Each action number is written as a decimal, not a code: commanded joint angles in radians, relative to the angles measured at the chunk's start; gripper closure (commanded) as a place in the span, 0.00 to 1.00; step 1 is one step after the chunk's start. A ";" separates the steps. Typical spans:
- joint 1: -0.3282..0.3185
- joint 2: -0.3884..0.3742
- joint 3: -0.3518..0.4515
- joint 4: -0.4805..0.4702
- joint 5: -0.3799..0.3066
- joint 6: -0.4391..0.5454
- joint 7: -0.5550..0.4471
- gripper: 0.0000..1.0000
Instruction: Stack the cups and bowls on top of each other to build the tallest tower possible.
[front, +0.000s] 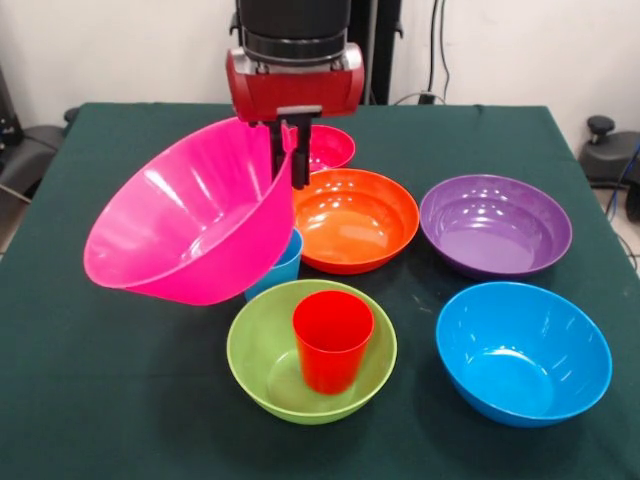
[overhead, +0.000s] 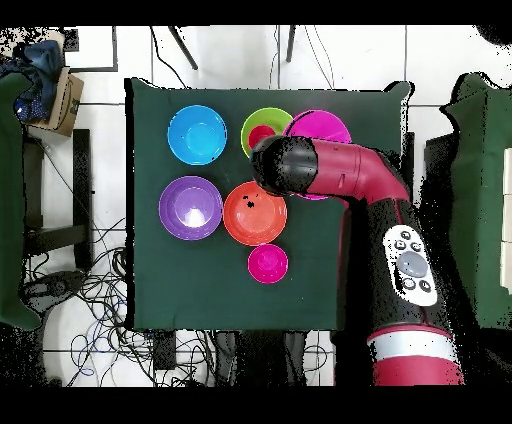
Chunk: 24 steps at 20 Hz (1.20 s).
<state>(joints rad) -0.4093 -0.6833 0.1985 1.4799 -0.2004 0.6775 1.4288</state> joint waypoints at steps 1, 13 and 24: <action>0.056 0.079 -0.024 -0.039 -0.023 0.017 0.152 1.00; 0.087 0.081 -0.039 -0.056 0.000 0.025 0.161 1.00; 0.088 0.073 -0.038 -0.060 0.020 0.034 0.151 1.00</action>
<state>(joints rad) -0.3504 -0.6199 0.1349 1.4789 -0.1995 0.6771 1.4474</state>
